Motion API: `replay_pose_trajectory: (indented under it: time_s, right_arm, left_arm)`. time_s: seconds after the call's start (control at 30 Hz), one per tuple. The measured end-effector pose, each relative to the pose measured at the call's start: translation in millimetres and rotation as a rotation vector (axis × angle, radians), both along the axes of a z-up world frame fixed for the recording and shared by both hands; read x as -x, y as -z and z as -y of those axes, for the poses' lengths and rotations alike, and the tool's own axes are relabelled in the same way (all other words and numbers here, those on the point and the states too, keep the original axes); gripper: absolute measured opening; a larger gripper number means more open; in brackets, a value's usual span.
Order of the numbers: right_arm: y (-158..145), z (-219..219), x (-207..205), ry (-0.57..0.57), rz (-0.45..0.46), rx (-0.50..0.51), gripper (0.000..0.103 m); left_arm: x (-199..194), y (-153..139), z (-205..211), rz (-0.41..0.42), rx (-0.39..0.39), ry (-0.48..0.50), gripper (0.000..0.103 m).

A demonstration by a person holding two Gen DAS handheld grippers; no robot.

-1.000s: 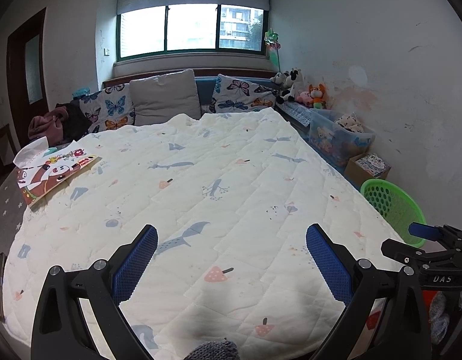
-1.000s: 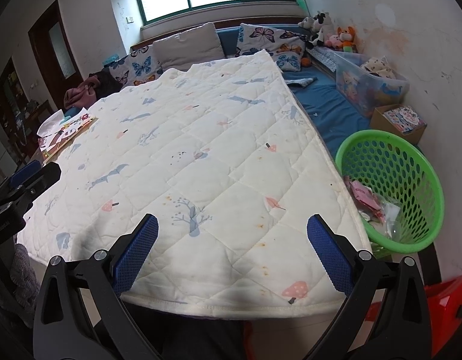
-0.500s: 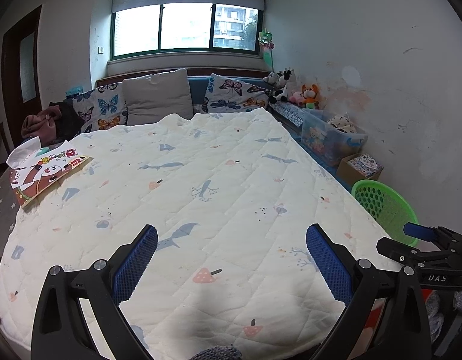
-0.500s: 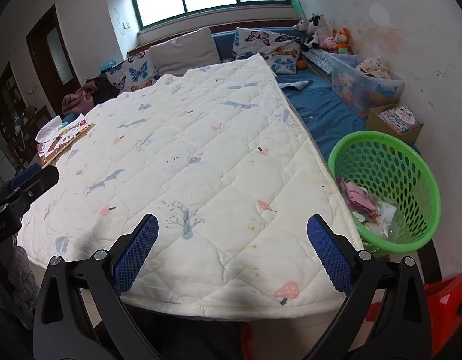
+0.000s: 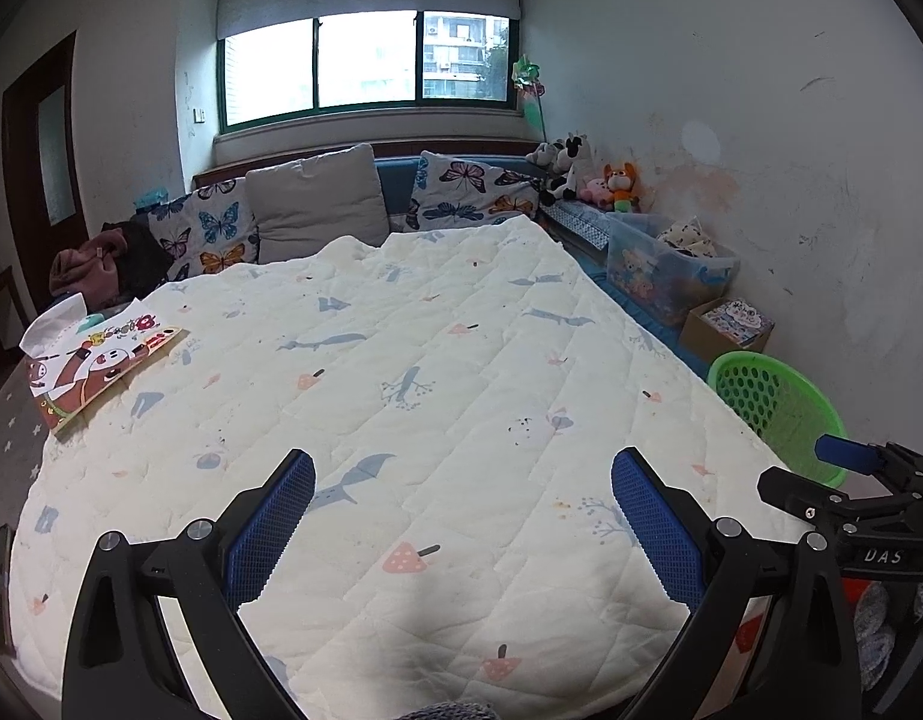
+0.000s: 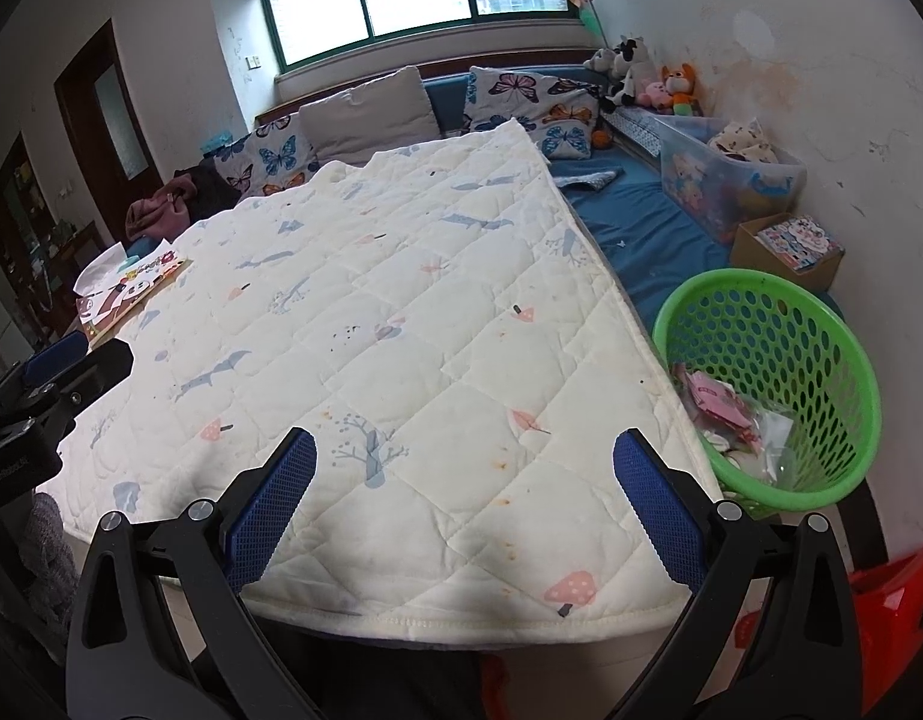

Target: Collect trash

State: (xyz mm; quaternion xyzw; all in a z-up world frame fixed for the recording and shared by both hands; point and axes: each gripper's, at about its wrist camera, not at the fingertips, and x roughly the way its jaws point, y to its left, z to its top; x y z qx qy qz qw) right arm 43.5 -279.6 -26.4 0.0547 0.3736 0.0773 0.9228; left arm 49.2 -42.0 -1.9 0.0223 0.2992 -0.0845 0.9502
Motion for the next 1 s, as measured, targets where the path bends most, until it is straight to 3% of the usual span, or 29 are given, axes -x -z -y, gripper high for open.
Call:
replay_pose_trajectory:
  time_s: [1.0]
  right_arm:
    - [2.7, 0.5, -0.4, 0.003, -0.002, -0.007, 0.099]
  left_arm:
    - [-1.3, -1.6, 6.3, 0.009, -0.020, -0.002, 0.096]
